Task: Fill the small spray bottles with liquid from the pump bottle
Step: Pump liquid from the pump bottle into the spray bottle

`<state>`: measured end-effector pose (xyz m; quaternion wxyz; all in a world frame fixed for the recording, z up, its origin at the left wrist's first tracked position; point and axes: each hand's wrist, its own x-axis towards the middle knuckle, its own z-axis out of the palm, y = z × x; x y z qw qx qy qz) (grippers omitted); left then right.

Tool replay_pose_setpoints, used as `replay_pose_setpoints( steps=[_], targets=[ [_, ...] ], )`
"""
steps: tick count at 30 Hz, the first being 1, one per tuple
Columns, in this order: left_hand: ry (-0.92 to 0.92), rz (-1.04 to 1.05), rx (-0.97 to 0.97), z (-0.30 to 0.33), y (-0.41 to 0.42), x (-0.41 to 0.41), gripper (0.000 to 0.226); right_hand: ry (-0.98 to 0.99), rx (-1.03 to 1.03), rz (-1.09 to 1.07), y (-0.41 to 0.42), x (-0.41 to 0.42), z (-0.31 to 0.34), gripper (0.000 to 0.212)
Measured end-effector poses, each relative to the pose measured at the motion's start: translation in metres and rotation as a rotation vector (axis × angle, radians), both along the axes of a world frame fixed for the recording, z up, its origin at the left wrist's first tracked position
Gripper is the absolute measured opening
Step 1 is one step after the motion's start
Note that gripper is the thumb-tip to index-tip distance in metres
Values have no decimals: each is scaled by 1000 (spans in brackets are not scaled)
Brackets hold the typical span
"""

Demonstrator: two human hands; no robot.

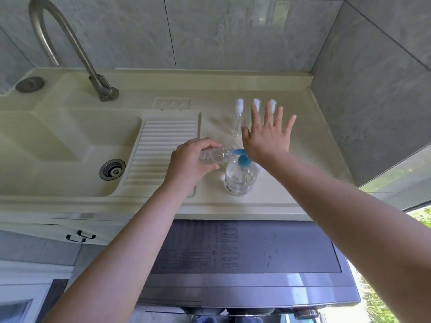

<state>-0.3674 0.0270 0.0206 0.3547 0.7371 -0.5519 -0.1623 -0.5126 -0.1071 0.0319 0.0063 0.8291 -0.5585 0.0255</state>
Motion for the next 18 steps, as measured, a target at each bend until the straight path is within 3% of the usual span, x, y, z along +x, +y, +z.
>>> replay_pose_setpoints(
  steps=[18],
  targets=[
    [44,10,12,-3,4,1,49,-37,25,11,2,1,-6,61]
  ],
)
